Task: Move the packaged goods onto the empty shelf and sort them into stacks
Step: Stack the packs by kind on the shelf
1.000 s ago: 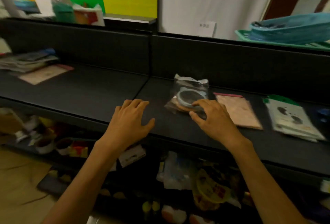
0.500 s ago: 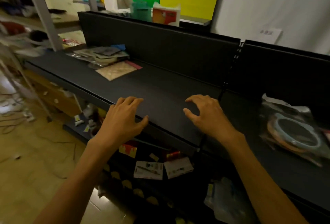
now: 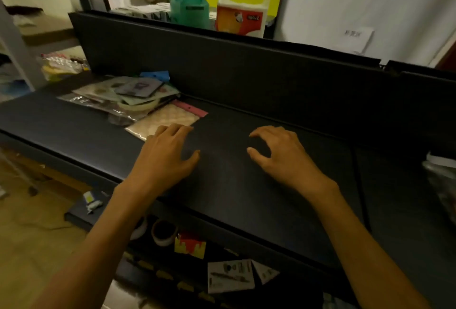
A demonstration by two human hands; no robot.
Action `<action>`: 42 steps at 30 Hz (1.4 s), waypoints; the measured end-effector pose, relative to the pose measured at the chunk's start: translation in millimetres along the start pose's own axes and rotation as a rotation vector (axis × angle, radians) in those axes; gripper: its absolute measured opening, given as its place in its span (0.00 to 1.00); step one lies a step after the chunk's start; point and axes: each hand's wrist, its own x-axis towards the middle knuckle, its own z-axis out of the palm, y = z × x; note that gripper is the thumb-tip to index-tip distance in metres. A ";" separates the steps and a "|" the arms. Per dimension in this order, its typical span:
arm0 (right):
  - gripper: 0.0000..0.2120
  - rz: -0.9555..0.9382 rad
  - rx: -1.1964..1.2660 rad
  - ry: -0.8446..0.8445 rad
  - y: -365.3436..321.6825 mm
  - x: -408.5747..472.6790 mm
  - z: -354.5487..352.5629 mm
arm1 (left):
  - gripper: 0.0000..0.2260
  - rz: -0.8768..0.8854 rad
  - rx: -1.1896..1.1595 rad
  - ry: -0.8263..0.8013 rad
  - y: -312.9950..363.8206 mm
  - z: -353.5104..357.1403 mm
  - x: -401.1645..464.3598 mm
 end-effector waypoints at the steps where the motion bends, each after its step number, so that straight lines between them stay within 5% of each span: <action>1: 0.20 0.014 -0.004 -0.006 -2.0 5.5 2.0 | 0.27 0.015 -0.006 0.006 -6.7 0.4 7.6; 21: 0.19 0.346 -0.035 0.087 -137.3 122.2 88.2 | 0.25 0.226 -0.163 0.088 -210.5 -39.7 126.9; 34: 0.49 0.734 -0.117 0.092 -190.6 150.2 136.0 | 0.45 0.061 -0.240 -0.162 -245.5 -9.0 174.9; 42: 0.49 0.814 -0.081 0.069 -172.8 134.3 127.0 | 0.39 0.104 -0.547 -0.213 -251.9 -10.1 177.7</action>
